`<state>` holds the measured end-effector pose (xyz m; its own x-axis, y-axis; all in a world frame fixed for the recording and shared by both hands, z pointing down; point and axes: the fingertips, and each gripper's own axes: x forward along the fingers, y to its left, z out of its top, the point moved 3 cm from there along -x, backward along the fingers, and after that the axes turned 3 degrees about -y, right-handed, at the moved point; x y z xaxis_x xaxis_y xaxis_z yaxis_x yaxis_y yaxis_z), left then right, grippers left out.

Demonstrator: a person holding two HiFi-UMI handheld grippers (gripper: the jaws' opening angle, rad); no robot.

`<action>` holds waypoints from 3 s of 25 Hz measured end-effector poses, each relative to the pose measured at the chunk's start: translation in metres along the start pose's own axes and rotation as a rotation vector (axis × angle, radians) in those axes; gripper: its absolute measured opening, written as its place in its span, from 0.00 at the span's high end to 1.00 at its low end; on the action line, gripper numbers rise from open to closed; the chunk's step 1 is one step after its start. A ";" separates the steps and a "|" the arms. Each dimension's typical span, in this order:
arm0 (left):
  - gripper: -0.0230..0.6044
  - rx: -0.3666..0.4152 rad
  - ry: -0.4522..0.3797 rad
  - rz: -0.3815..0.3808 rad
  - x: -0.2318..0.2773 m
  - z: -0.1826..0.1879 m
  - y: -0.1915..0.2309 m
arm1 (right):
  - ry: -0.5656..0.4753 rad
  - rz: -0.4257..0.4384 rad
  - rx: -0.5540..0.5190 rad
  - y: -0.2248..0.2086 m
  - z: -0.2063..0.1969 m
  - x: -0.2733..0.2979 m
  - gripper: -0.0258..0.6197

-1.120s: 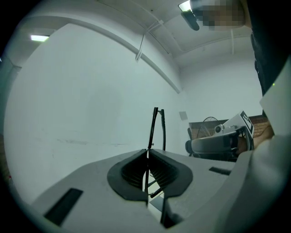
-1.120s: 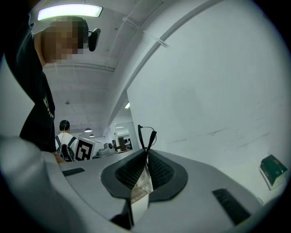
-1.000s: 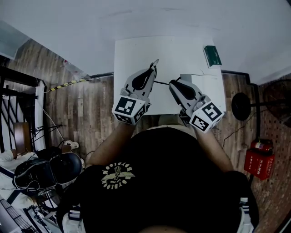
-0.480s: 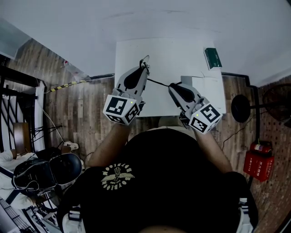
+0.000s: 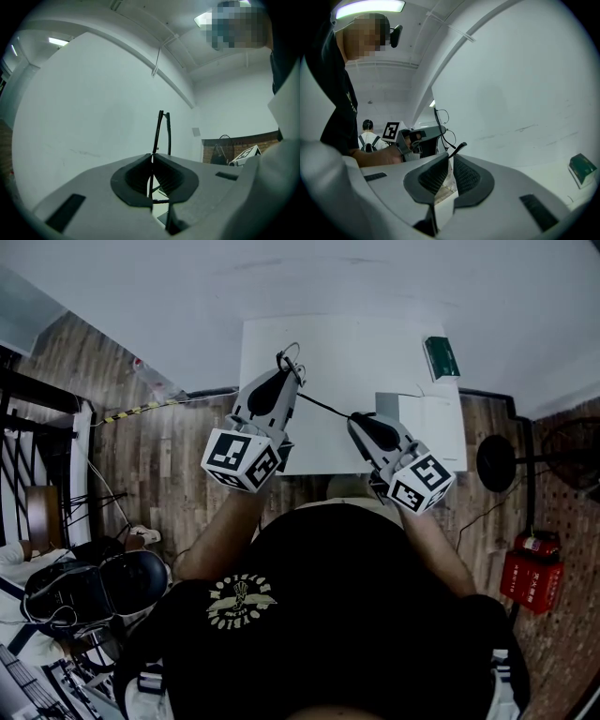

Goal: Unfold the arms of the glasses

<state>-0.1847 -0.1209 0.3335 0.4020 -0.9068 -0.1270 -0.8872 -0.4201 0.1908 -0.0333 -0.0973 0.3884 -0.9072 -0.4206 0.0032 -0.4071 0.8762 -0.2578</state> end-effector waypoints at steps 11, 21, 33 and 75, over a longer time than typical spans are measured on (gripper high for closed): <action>0.93 -0.046 0.007 -0.028 -0.024 -0.009 -0.017 | 0.000 -0.034 0.003 0.024 -0.021 -0.027 0.90; 0.93 0.075 0.037 0.065 0.000 -0.030 -0.029 | -0.032 -0.116 -0.012 -0.030 0.002 -0.072 0.79; 0.93 0.239 0.165 0.042 0.100 -0.084 -0.114 | -0.078 -0.065 -0.030 -0.113 0.054 -0.134 0.79; 0.93 0.728 0.334 -0.195 0.068 -0.104 -0.121 | 0.049 0.053 0.005 -0.066 0.019 -0.041 0.93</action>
<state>-0.0267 -0.1359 0.4030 0.5080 -0.8313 0.2257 -0.6732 -0.5466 -0.4979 0.0327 -0.1427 0.3870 -0.9316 -0.3615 0.0371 -0.3581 0.8957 -0.2635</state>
